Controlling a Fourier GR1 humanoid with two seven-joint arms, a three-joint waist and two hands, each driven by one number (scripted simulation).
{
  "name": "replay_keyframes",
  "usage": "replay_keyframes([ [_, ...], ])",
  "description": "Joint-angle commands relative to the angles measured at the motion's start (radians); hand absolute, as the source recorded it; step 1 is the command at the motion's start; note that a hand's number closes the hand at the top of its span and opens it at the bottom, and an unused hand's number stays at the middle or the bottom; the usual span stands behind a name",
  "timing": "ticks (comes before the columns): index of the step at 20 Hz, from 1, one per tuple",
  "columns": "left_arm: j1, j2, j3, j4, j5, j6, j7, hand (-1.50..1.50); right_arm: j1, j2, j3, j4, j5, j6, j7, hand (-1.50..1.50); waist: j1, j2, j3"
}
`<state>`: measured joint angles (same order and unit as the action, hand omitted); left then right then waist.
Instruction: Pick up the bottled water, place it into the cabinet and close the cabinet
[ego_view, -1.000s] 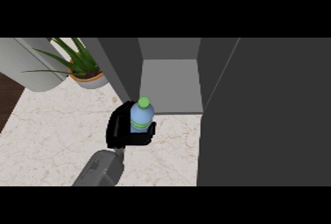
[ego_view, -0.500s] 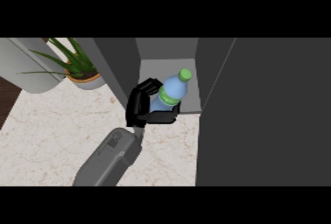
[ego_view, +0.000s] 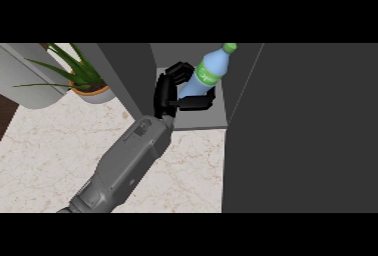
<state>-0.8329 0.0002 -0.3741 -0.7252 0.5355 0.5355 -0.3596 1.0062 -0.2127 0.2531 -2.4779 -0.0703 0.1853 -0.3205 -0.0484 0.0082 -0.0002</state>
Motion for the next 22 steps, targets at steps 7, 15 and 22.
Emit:
replay_keyframes([
  [7,-0.212,0.036,0.009,0.363,-0.070,0.052,-0.001,1.50,0.004,0.001,-0.021,-0.064,-0.087,0.035,0.025,-1.50,-0.022,0.010,0.000],
  [15,-0.217,0.029,0.132,0.492,-0.011,0.073,-0.136,1.50,-0.002,0.012,-0.042,-0.042,-0.089,0.056,0.001,-1.50,-0.035,0.020,-0.002],
  [22,-0.302,0.060,0.101,0.594,-0.075,0.143,-0.154,-1.50,-0.023,0.007,-0.049,-0.039,-0.114,0.075,0.013,-1.50,-0.053,0.027,-0.001],
])
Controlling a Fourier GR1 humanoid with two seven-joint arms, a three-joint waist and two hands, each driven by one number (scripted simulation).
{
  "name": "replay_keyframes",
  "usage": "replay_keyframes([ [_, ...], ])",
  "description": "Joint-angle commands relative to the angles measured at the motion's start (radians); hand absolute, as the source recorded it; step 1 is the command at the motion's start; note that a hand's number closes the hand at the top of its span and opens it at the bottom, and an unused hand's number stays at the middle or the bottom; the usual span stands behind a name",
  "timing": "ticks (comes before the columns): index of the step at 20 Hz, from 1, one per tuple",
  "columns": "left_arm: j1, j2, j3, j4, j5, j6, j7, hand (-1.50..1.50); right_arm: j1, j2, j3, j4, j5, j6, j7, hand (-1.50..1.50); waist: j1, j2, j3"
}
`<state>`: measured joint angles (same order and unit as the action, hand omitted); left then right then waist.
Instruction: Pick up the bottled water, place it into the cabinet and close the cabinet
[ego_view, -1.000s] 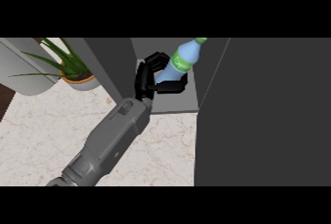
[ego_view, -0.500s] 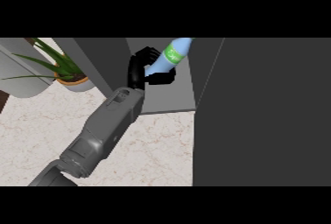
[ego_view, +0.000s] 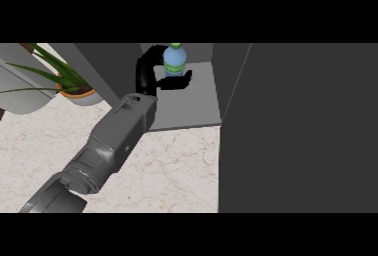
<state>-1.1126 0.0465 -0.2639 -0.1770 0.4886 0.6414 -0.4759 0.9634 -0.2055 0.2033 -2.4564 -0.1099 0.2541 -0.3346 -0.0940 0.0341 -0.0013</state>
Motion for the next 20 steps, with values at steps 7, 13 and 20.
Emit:
replay_keyframes([
  [7,-0.090,0.012,-0.010,0.097,-0.048,0.076,-0.033,-1.50,-0.022,0.007,0.008,0.011,-0.050,0.024,0.008,-1.50,-0.015,0.007,0.000],
  [13,-0.093,0.004,0.023,0.049,-0.022,-0.064,-0.094,-1.50,0.007,-0.019,-0.006,-0.031,-0.063,0.050,0.025,-1.50,-0.011,0.008,-0.001],
  [20,-0.093,0.012,0.099,-0.024,0.040,-0.250,-0.192,-1.50,0.054,-0.029,-0.011,-0.051,-0.086,0.084,0.000,-1.50,0.015,-0.013,0.000],
])
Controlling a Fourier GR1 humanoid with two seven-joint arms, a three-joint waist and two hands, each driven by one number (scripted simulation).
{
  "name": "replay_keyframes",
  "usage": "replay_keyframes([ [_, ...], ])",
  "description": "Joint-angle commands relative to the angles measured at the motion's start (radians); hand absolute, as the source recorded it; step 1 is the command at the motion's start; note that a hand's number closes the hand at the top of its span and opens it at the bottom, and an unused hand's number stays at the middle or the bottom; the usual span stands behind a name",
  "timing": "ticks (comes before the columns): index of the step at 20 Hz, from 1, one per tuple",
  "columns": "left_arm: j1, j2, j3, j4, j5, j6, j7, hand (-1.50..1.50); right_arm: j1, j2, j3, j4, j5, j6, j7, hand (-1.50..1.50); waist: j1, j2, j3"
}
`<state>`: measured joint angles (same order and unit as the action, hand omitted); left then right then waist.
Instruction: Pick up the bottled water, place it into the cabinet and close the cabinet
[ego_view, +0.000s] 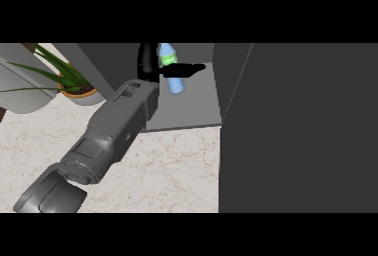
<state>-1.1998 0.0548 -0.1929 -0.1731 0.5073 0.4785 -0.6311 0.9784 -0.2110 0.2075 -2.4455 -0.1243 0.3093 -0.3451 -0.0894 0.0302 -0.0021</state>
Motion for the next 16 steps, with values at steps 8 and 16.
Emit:
replay_keyframes([
  [8,0.055,-0.054,0.024,-0.059,0.021,-0.108,-0.076,-1.50,0.053,-0.014,-0.021,-0.121,-0.073,-0.003,0.070,-1.50,0.052,-0.024,0.002],
  [16,0.210,-0.055,-0.111,-0.317,0.103,-0.087,0.004,-1.50,0.031,0.043,0.075,-0.131,-0.004,-0.050,0.126,-1.50,0.058,-0.037,0.001],
])
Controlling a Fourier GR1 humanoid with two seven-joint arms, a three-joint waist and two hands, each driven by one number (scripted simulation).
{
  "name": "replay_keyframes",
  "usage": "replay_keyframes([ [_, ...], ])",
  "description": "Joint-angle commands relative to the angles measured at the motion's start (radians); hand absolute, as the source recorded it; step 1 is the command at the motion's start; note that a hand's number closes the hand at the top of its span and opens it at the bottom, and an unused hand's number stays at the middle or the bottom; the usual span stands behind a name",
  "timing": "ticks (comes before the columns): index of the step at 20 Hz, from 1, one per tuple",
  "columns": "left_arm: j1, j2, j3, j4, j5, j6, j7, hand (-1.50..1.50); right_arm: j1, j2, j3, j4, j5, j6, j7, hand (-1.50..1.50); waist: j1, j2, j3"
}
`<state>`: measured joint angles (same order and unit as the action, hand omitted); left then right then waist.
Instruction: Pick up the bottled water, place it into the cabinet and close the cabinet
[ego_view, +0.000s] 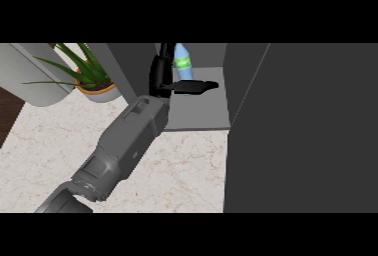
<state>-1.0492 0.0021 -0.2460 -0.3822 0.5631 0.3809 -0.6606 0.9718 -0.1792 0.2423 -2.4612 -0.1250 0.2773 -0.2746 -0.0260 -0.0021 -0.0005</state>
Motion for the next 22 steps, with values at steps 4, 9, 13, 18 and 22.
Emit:
replay_keyframes([
  [4,0.202,-0.002,-0.120,-0.230,0.054,-0.048,-0.009,-1.50,0.016,0.021,0.064,-0.050,0.041,-0.016,0.020,-1.50,0.007,-0.004,0.000],
  [9,0.299,-0.002,-0.233,-0.463,0.120,-0.081,0.069,-1.50,-0.011,0.039,0.087,-0.080,0.047,-0.069,0.077,-1.50,0.023,-0.004,0.000],
  [13,0.424,0.010,-0.239,-0.599,0.052,-0.111,0.060,-1.50,0.025,0.015,0.076,-0.114,0.032,-0.063,0.073,-1.50,0.030,-0.005,0.000],
  [18,0.576,0.058,-0.312,-0.813,0.044,-0.120,0.116,-1.50,0.029,-0.008,0.089,-0.065,0.105,-0.044,0.025,-1.50,0.033,-0.008,0.000],
  [22,0.693,0.092,-0.358,-0.954,0.027,-0.089,0.157,1.50,0.036,-0.051,0.158,-0.117,0.141,-0.009,0.059,-1.50,0.031,-0.007,0.000],
])
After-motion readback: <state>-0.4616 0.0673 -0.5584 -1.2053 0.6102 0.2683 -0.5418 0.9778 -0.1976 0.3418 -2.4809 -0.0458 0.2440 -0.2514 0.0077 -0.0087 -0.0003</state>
